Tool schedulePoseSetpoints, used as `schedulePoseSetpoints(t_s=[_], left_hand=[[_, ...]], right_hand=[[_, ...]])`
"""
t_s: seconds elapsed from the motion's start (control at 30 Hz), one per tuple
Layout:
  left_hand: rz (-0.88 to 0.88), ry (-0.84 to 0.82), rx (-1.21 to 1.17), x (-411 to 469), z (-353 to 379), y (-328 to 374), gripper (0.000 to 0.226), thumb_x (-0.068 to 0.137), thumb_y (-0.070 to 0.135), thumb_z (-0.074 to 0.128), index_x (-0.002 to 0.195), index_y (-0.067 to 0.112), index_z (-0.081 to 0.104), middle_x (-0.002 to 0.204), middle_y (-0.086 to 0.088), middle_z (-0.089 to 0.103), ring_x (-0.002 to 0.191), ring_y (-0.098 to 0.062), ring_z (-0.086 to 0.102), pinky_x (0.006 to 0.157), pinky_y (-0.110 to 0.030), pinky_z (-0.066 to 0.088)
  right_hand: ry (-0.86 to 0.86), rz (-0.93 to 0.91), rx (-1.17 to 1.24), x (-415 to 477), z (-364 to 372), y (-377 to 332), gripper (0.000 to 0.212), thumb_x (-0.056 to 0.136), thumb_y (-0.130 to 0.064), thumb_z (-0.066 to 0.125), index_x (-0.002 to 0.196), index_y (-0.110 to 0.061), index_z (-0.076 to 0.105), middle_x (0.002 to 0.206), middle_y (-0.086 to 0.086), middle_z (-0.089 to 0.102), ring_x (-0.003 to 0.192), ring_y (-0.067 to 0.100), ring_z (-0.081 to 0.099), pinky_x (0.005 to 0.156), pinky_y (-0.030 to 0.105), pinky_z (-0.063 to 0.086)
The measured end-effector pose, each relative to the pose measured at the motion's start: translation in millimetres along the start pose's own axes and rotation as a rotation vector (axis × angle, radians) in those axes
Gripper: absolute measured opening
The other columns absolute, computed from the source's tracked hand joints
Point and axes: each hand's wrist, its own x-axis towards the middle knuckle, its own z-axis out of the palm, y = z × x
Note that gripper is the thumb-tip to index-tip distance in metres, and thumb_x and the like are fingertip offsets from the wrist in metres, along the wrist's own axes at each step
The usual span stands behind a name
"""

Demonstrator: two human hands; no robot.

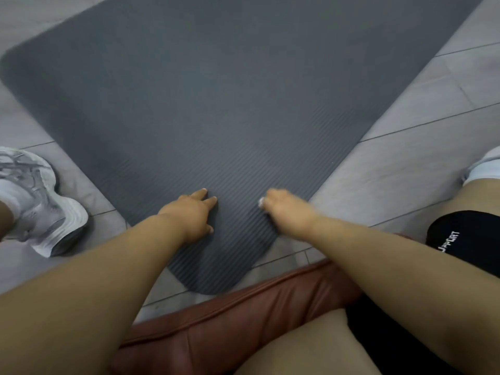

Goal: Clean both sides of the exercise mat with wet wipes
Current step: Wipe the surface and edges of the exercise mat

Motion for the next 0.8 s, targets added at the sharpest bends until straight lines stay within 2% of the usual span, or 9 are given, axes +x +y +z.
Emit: schedulePoseSetpoints(t_s=[0.13, 0.2, 0.27, 0.37, 0.43, 0.5, 0.6, 0.7, 0.8], left_hand=[[0.023, 0.068, -0.022, 1.7, -1.0, -6.7, 0.077, 0.094, 0.035, 0.052, 0.151, 0.02, 0.003, 0.157, 0.001, 0.01, 0.14, -0.026, 0.021, 0.112, -0.042, 0.029], [0.026, 0.101, -0.01, 4.8, -3.7, -10.3, 0.075, 0.095, 0.034, 0.05, 0.151, 0.019, 0.004, 0.155, 0.0, 0.014, 0.137, -0.027, 0.024, 0.109, -0.043, 0.032], [0.024, 0.143, 0.003, 10.2, -8.3, -13.5, 0.072, 0.095, 0.033, 0.05, 0.151, 0.018, 0.007, 0.154, -0.001, 0.011, 0.137, -0.028, 0.02, 0.108, -0.044, 0.033], [-0.005, 0.195, 0.055, 23.2, -17.0, -19.7, 0.075, 0.095, 0.033, 0.052, 0.151, 0.018, 0.005, 0.157, -0.003, -0.008, 0.143, -0.031, 0.002, 0.113, -0.043, 0.025], [-0.021, 0.199, 0.102, 33.5, -22.7, -23.7, 0.08, 0.094, 0.036, 0.052, 0.151, 0.018, -0.001, 0.156, -0.003, -0.018, 0.144, -0.032, -0.009, 0.116, -0.043, 0.013], [-0.002, 0.172, 0.14, 42.9, -26.8, -25.9, 0.083, 0.093, 0.041, 0.052, 0.151, 0.019, -0.003, 0.156, 0.0, -0.022, 0.144, -0.031, -0.013, 0.116, -0.043, 0.008], [0.012, 0.128, 0.094, 53.2, -29.3, -28.2, 0.085, 0.091, 0.04, 0.056, 0.151, 0.021, -0.001, 0.156, 0.006, -0.021, 0.145, -0.025, -0.01, 0.115, -0.041, 0.017], [0.009, 0.083, 0.044, 56.3, -29.8, -31.2, 0.087, 0.09, 0.039, 0.059, 0.151, 0.024, -0.001, 0.155, 0.009, -0.023, 0.145, -0.024, -0.011, 0.114, -0.043, 0.021], [0.011, 0.031, 0.037, 57.2, -32.9, -34.2, 0.087, 0.09, 0.04, 0.058, 0.151, 0.025, -0.003, 0.154, 0.009, -0.025, 0.145, -0.024, -0.011, 0.113, -0.044, 0.023]], right_hand=[[0.118, 0.422, 0.008, -4.0, -5.5, 37.2, 0.022, 0.09, -0.002, 0.047, 0.111, -0.002, 0.053, 0.115, 0.016, 0.048, 0.105, 0.034, 0.05, 0.085, 0.034, 0.038], [0.041, 0.287, 0.063, -1.9, 2.2, 14.1, 0.02, 0.089, -0.004, 0.051, 0.108, -0.003, 0.055, 0.111, 0.016, 0.05, 0.102, 0.034, 0.052, 0.085, 0.035, 0.04], [-0.053, -0.047, 0.145, -4.2, 12.0, -22.6, 0.017, 0.086, -0.005, 0.056, 0.103, -0.003, 0.059, 0.102, 0.017, 0.054, 0.093, 0.034, 0.056, 0.082, 0.038, 0.048], [-0.055, -0.332, 0.125, 2.7, 9.6, -36.0, 0.017, 0.087, -0.012, 0.051, 0.091, -0.003, 0.064, 0.082, 0.014, 0.059, 0.07, 0.03, 0.061, 0.059, 0.031, 0.053], [0.151, -0.149, 0.103, 21.3, 0.7, -6.1, 0.022, 0.087, -0.01, 0.046, 0.087, -0.001, 0.066, 0.08, 0.016, 0.061, 0.071, 0.031, 0.062, 0.061, 0.03, 0.052], [0.309, 0.287, 0.051, 37.7, -13.9, 38.8, 0.018, 0.087, 0.001, 0.049, 0.097, 0.002, 0.065, 0.096, 0.022, 0.059, 0.091, 0.037, 0.059, 0.08, 0.035, 0.047], [0.273, 0.6, 0.105, 42.8, -13.0, 68.5, 0.022, 0.087, 0.004, 0.05, 0.106, 0.005, 0.061, 0.108, 0.024, 0.053, 0.1, 0.039, 0.053, 0.086, 0.04, 0.044], [0.278, 0.297, 0.177, 43.9, 1.8, 29.1, 0.017, 0.075, 0.012, 0.06, 0.089, 0.003, 0.063, 0.089, 0.02, 0.058, 0.078, 0.036, 0.059, 0.071, 0.038, 0.05], [0.111, -0.138, 0.237, 35.2, 9.4, -26.2, 0.027, 0.063, 0.004, 0.074, 0.089, -0.002, 0.068, 0.088, 0.014, 0.065, 0.075, 0.031, 0.065, 0.068, 0.032, 0.055]])
